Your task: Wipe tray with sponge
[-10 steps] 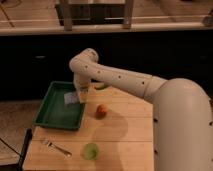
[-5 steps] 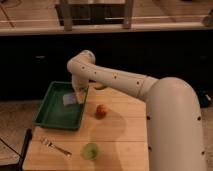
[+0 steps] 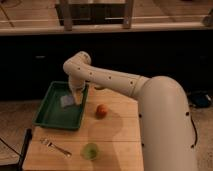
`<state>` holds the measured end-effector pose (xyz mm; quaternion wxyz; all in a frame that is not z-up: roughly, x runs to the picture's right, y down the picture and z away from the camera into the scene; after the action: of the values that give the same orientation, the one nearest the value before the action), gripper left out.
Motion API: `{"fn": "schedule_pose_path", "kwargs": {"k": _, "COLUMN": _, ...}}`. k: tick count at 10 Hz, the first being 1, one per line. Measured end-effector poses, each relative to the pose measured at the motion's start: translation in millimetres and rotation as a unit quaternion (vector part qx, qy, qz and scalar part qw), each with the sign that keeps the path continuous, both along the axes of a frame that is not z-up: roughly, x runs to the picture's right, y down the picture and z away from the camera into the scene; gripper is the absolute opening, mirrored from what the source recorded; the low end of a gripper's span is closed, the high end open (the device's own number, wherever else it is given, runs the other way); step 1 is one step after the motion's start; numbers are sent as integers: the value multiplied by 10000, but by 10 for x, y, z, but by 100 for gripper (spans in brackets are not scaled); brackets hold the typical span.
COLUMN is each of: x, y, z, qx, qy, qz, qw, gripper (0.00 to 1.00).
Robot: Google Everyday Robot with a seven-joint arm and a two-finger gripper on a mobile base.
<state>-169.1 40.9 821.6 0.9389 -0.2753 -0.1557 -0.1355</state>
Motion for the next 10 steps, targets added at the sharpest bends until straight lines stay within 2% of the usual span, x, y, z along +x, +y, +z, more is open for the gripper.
{"fn": "schedule_pose_path", "kwargs": {"k": 5, "x": -115, "y": 59, "z": 101, "qx": -49, "qy": -43, "qz": -175, "qw": 9998, "gripper": 1}}
{"fn": "schedule_pose_path", "kwargs": {"k": 7, "x": -276, "y": 107, "z": 130, "qx": -57, "qy": -100, "qz": -272, "qw": 9996, "gripper": 1}}
{"fn": "schedule_pose_path", "kwargs": {"k": 10, "x": -344, "y": 145, "z": 164, "qx": -51, "qy": -94, "qz": -401, "qw": 9991, "gripper": 1}}
